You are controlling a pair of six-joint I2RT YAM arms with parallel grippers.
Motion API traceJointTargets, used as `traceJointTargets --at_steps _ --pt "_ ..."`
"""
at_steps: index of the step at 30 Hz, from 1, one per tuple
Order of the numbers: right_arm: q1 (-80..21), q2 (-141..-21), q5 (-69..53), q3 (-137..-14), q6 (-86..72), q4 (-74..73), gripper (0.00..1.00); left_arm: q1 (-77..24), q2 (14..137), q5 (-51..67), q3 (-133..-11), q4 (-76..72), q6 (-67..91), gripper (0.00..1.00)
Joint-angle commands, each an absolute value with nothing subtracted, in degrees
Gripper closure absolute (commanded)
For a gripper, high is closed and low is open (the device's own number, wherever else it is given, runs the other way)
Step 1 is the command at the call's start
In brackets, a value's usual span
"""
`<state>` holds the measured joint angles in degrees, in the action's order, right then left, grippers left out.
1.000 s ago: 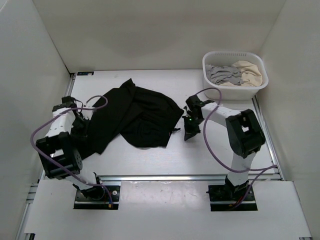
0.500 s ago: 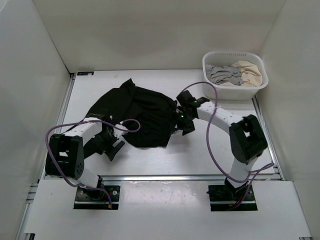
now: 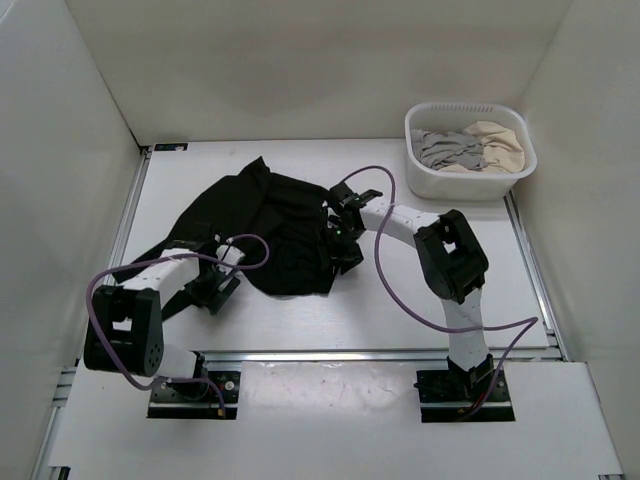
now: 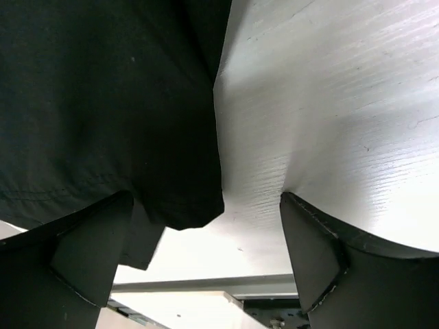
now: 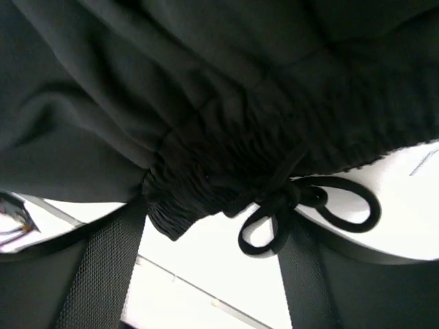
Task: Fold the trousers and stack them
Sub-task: Flatten the trousers out
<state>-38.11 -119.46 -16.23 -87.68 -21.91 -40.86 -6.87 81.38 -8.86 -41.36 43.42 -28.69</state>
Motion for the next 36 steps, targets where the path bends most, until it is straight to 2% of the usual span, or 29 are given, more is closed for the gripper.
traceJointTargets --at_steps 1,3,4,5,6,7,18,20,21,25,31,36 --pt "-38.5 -121.6 -18.4 -87.8 -20.1 -46.0 0.30 -6.8 81.2 -10.0 -36.8 37.5 -29.7 0.00" --pt "-38.5 -121.6 -18.5 -86.6 -19.6 -46.6 0.46 -6.8 82.0 -9.4 -36.8 37.0 -31.6 0.00" --pt "-38.5 -121.1 -18.5 -85.4 -19.6 -46.6 0.71 -6.8 83.0 -8.7 -36.8 37.0 -31.6 0.26" --pt "-38.5 -121.1 -18.5 -84.9 -19.1 -46.6 0.84 -6.8 83.7 -8.7 -36.8 37.0 -31.6 0.53" --pt "-37.8 -120.5 -17.9 -84.2 -19.1 -46.6 0.93 -6.8 83.7 -8.7 -37.5 37.6 -30.9 0.75" --pt "-37.2 -119.5 -17.9 -83.3 -19.8 -46.6 1.00 -6.8 84.4 -9.3 -38.4 37.6 -30.8 0.86" --pt "-17.8 -99.3 -16.0 -60.0 -20.2 -43.2 1.00 -4.7 76.8 -8.1 -52.5 50.9 -33.5 0.86" --pt "-18.7 -98.8 -17.4 -60.0 -18.5 -42.6 1.00 -3.5 76.8 -5.7 -56.8 53.9 -33.5 0.86" --pt "-19.9 -98.3 -17.4 -61.0 -18.5 -42.6 0.96 -3.5 76.8 -4.8 -58.3 54.8 -33.5 0.86" --pt "-24.1 -97.1 -7.3 -65.4 -19.9 -45.4 1.00 -3.5 78.1 -1.3 -65.9 58.6 -32.4 0.86" --pt "-14.0 -95.0 -1.7 -64.9 -18.0 -50.4 1.00 -1.4 83.9 -2.5 -78.7 59.2 -31.9 0.86" --pt "-4.4 -93.9 4.9 -67.1 -13.8 -54.0 1.00 9.1 100.0 -3.7 -101.6 57.1 -30.3 0.86"
